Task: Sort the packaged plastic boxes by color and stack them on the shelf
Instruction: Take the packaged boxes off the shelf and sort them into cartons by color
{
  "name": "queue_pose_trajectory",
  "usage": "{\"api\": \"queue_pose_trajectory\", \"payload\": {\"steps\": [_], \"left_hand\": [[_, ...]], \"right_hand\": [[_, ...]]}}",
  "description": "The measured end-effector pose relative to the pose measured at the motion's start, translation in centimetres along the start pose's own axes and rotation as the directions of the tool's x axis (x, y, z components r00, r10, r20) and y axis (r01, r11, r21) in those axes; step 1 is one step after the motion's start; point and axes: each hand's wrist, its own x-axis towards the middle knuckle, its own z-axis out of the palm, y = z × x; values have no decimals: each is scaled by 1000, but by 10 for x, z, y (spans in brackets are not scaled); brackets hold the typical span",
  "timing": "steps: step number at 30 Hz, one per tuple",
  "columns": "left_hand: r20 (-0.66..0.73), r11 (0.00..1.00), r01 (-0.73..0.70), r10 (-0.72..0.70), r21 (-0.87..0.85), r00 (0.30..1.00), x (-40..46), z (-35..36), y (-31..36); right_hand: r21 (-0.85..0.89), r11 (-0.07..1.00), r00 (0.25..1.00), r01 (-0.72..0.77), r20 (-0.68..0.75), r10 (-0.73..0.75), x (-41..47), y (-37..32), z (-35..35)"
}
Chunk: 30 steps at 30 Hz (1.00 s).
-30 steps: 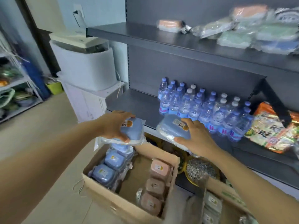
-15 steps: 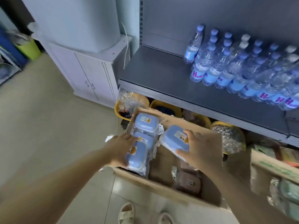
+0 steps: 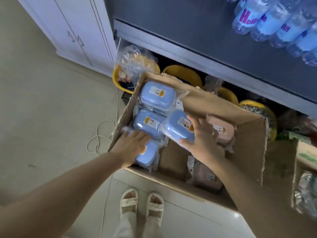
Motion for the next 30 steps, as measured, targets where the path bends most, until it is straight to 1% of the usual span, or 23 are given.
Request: {"api": "queue_pose_trajectory", "payload": {"steps": [2, 3, 5, 7, 9, 11, 13, 15, 19, 22, 25, 27, 29, 30], "left_hand": [[-129, 998, -34, 28, -44, 991, -4, 12, -5], [-160, 996, -47, 33, -80, 987, -6, 18, -8], [-164, 992, -68, 49, -108, 985, -10, 24, -12], [-184, 986, -66, 38, -150, 982, -16, 27, -16], [-204, 975, -44, -1, -218, 979, -21, 27, -20], [-241, 970, -18, -42, -244, 970, -25, 26, -23], [-251, 963, -3, -67, -271, 966, -28, 25, -24], [-256, 965, 16, -85, -263, 963, -27, 27, -26], [-240, 973, 45, -101, -227, 966, -25, 25, -26], [-244, 976, 56, -108, -211, 964, -25, 28, -25], [-152, 976, 122, -150, -180, 977, -22, 15, -19], [-25, 972, 197, -201, -129, 979, -19, -1, -11], [86, 968, 227, -219, -104, 972, -19, -19, -7], [99, 966, 233, -223, -110, 970, -19, -32, -5]], "right_hand": [[52, 997, 998, 65, -17, -64, 6, -7, 14], [77, 993, 995, 95, -25, -93, 9, -13, 20], [114, 983, 989, 142, -45, -137, 18, -24, 32], [116, 979, 984, 171, -63, -164, 28, -36, 43], [82, 977, 979, 197, -70, -191, 40, -46, 53], [14, 979, 977, 201, -74, -200, 50, -55, 60], [-69, 974, 971, 216, -92, -222, 57, -63, 65], [-128, 961, 961, 247, -99, -260, 61, -68, 70], [-138, 945, 948, 296, -78, -309, 57, -65, 80], [-249, 894, 917, 372, -48, -395, 50, -55, 80], [-350, 848, 915, 398, 89, -393, 48, -53, 71], [-321, 865, 922, 386, 173, -348, 45, -55, 58], [-286, 888, 931, 360, 173, -322, 38, -58, 39], [-267, 899, 937, 346, 151, -316, 32, -60, 27]]}}
